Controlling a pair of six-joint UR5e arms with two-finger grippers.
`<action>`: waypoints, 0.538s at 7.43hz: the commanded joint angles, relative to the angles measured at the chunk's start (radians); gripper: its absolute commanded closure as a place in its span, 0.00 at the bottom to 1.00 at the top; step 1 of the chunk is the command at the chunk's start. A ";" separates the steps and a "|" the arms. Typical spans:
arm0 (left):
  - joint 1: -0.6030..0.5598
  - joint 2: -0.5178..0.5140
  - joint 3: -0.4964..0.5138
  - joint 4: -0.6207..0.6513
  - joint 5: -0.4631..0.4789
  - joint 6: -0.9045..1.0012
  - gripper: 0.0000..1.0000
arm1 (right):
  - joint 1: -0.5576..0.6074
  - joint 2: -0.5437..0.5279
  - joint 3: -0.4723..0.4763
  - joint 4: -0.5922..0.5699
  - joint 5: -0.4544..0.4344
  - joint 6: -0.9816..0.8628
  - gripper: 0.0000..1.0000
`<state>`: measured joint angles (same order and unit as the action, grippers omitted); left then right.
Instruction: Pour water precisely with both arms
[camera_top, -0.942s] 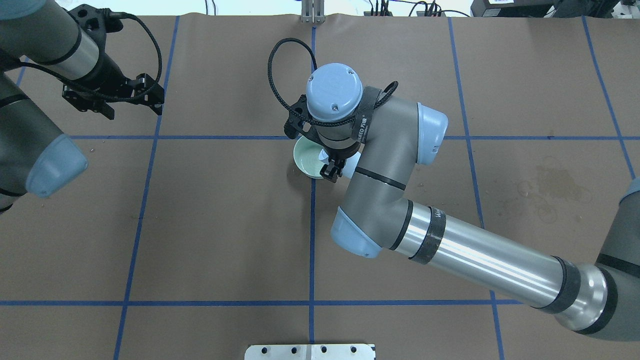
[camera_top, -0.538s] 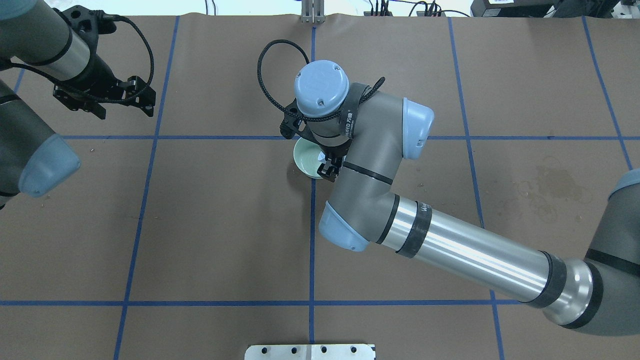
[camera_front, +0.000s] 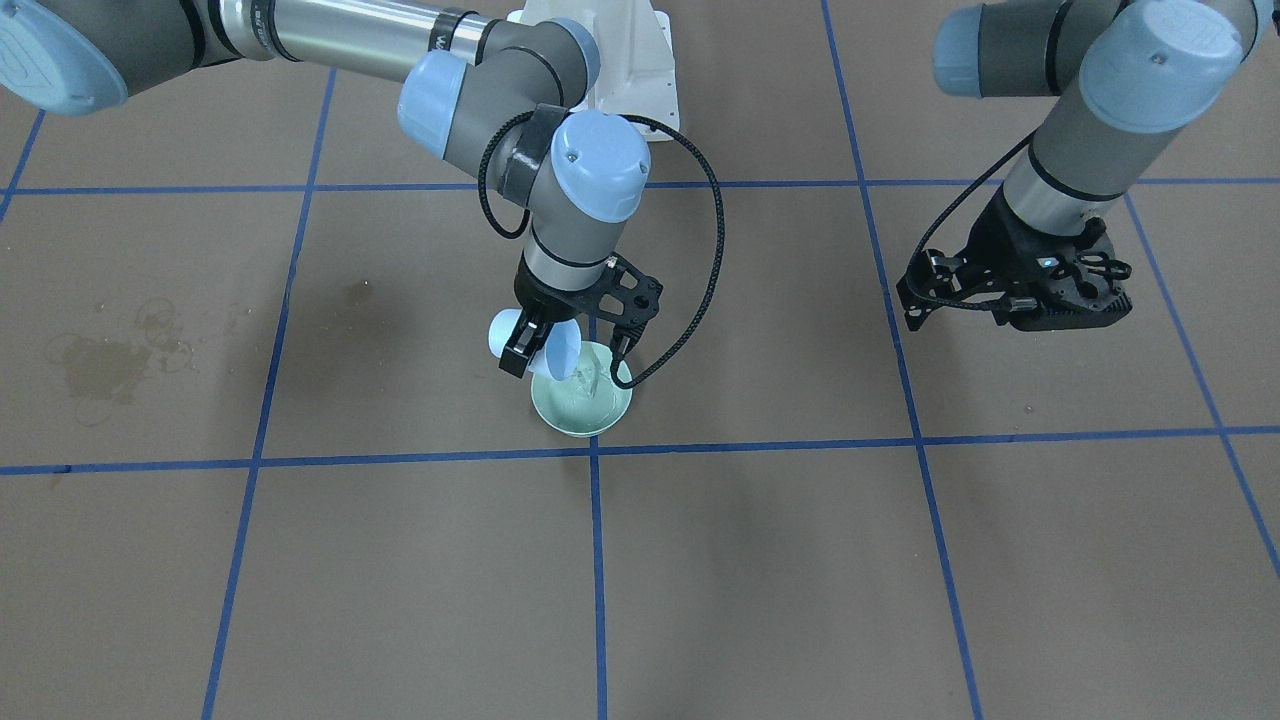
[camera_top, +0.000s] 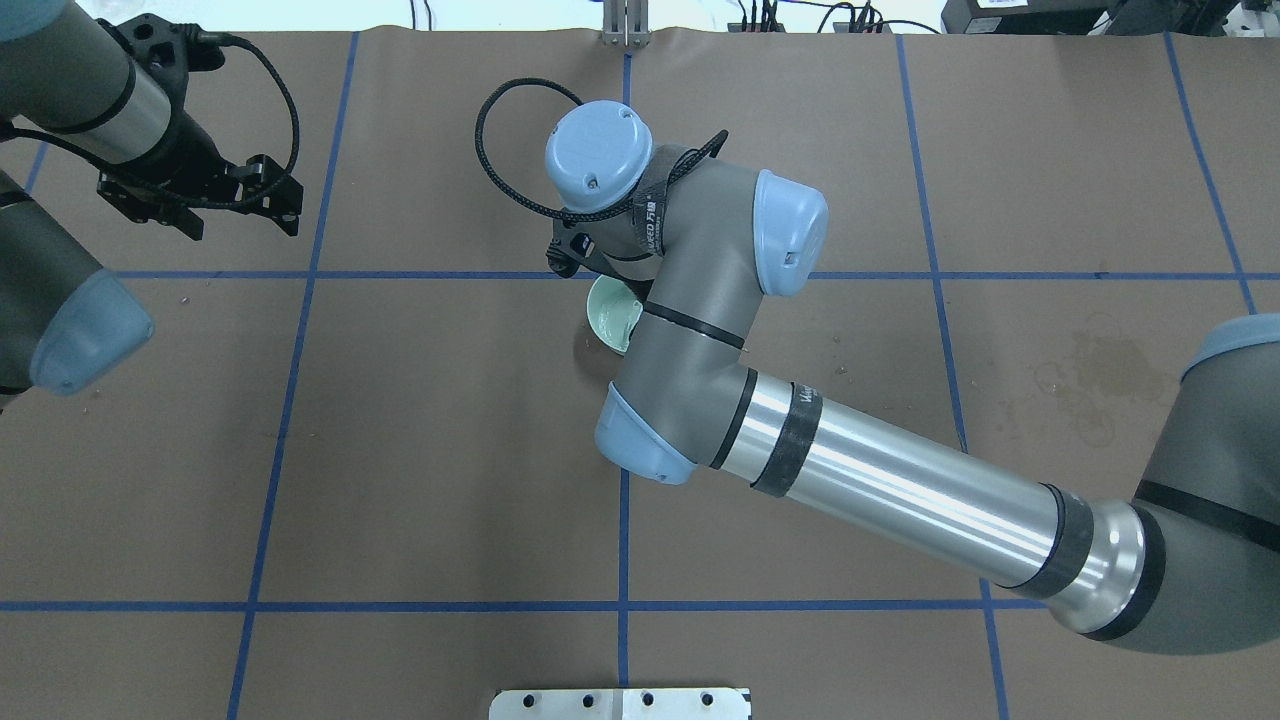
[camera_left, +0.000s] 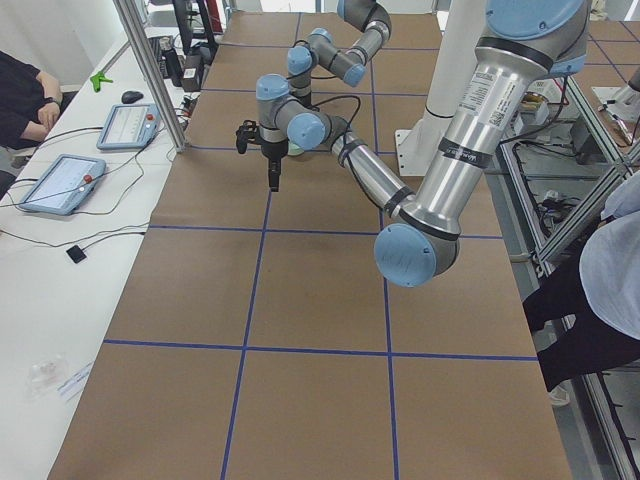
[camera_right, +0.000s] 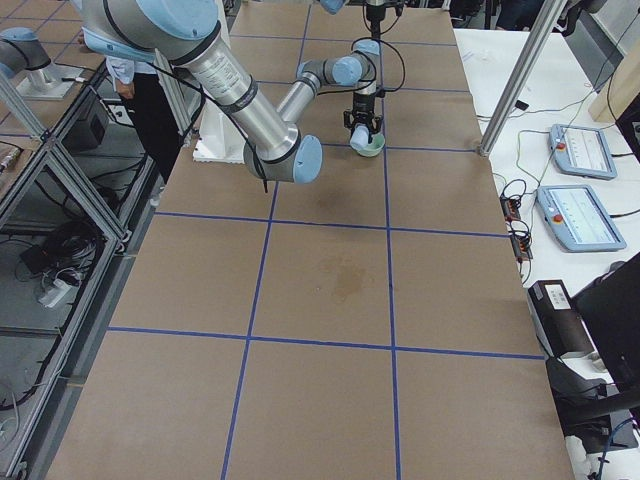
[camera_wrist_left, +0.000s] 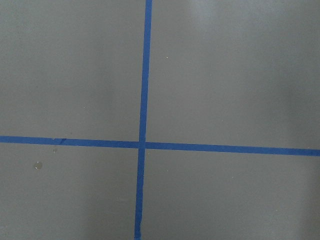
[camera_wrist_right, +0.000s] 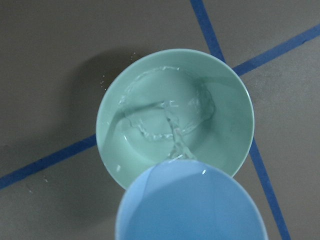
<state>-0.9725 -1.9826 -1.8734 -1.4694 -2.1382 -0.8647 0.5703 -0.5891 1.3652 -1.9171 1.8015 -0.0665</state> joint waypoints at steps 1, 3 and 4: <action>0.000 0.001 -0.001 0.001 0.000 -0.002 0.00 | 0.000 0.054 -0.058 -0.061 -0.011 -0.065 1.00; 0.000 0.002 -0.001 0.001 0.000 -0.002 0.00 | 0.000 0.063 -0.061 -0.099 -0.025 -0.091 1.00; 0.000 0.002 0.000 0.001 0.000 -0.004 0.00 | 0.000 0.063 -0.070 -0.099 -0.039 -0.102 1.00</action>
<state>-0.9725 -1.9807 -1.8743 -1.4681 -2.1384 -0.8670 0.5706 -0.5286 1.3045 -2.0082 1.7763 -0.1540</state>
